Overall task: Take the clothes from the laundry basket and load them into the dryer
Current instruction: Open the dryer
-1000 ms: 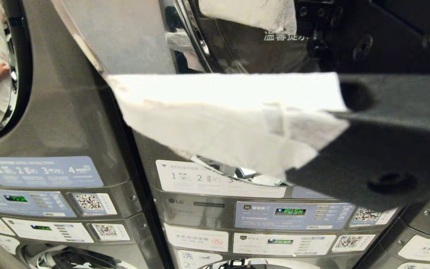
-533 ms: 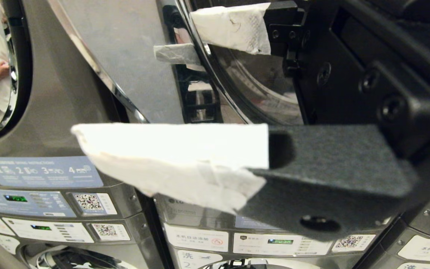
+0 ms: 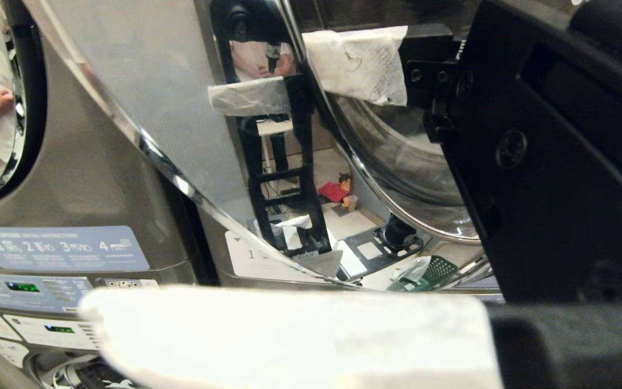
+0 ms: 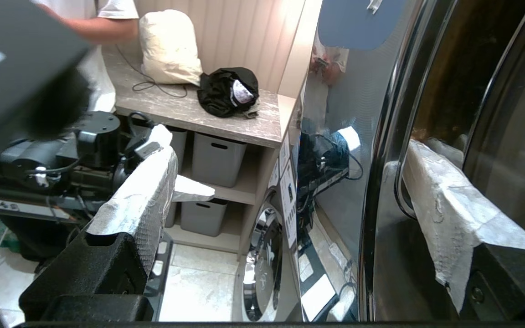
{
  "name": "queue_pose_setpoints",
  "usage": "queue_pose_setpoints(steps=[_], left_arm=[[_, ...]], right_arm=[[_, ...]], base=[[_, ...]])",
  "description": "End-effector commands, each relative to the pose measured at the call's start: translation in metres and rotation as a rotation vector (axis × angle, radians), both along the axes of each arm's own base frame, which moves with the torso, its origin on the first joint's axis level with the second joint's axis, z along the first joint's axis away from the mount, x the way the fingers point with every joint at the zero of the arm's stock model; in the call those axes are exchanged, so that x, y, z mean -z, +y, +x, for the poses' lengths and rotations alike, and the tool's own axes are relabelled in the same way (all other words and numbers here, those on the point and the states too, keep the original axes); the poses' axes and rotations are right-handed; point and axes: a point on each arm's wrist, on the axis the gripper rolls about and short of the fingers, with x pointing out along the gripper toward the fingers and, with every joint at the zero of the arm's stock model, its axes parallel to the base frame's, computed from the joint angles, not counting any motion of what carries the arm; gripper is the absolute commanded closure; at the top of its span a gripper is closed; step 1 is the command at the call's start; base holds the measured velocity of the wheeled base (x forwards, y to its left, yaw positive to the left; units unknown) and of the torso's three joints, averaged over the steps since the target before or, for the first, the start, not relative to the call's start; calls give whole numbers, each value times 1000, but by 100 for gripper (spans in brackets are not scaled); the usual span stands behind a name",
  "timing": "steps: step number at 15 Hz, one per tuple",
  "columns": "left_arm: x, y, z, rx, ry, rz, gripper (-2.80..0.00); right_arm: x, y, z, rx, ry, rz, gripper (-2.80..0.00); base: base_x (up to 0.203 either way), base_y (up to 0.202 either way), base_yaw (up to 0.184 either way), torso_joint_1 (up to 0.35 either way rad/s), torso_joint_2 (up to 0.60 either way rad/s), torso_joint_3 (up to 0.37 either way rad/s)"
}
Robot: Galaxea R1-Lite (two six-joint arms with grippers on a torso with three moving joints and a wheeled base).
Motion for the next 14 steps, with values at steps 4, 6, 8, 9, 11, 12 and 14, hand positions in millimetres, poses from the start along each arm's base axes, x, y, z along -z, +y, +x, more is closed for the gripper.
queue_pose_setpoints(steps=[4, 6, 8, 9, 11, 12, 14], left_arm=[[0, 0, 0, 0, -2, 0, 0], [0, 0, 0, 0, -2, 0, 0], [0, 0, 0, 0, -2, 0, 0], [0, 0, 0, 0, -2, 0, 0], [0, 0, 0, 0, -2, 0, 0], [0, 0, 0, 0, -2, 0, 0], [0, 0, 0, 0, -2, 0, 0]], right_arm=[[0, -14, -8, -4, -9, 7, -280], [1, -21, -12, -4, -11, 9, -280], [0, -26, -15, -3, -15, 15, -280], [-1, -29, -16, -2, -19, 21, -280], [-3, -36, -19, 23, -21, 31, -280], [-5, -43, -21, 55, -22, 45, -280], [-10, -63, -23, 118, -32, 79, -280]], base=[[0, 0, 0, 0, 0, 0], [0, 0, 0, 0, 0, 0], [0, 0, 0, 0, 0, 0], [0, 0, 0, 0, 0, 0], [0, 0, 0, 0, 0, 0], [0, 0, 0, 0, 0, 0], [0, 0, 0, 0, 0, 0]])
